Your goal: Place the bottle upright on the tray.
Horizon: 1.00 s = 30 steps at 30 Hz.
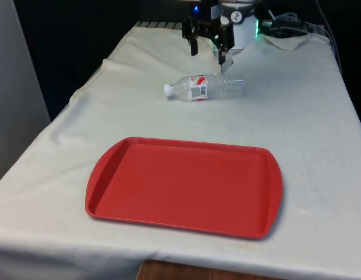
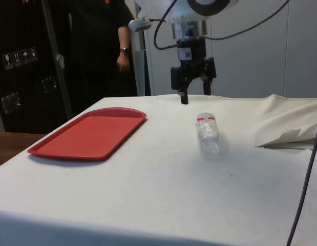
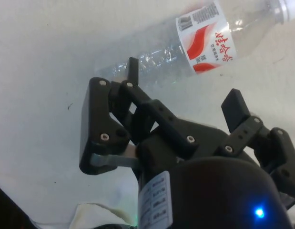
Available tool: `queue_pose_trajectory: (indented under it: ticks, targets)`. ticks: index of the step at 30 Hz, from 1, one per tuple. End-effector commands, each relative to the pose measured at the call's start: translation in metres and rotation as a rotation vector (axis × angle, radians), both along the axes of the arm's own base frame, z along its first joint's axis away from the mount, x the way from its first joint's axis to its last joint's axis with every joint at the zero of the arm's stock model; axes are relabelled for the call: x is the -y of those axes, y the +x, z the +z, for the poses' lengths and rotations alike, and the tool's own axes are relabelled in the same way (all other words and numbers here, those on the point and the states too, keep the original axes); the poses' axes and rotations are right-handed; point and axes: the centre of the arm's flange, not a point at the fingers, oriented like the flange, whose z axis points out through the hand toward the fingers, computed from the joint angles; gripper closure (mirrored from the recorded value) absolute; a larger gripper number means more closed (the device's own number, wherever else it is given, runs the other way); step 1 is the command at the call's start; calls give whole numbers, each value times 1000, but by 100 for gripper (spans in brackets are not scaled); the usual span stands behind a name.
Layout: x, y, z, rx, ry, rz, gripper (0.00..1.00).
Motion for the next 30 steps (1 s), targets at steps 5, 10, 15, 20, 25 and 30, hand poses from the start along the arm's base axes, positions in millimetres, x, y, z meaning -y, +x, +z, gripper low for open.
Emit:
queue_pose_trajectory:
  ticks: [5,10,15,20,25,30]
  targets:
    - [0,1,-1,15,2,-32,0]
    - [0,1,-2,21,-1,-66,0]
    - [0,2,-4,21,-4,-91,0]
    - [0,0,-5,5,-8,-113,0]
    - [-1,-2,-9,10,-7,-152,0]
    - [-1,-4,-11,-6,-11,-168,0]
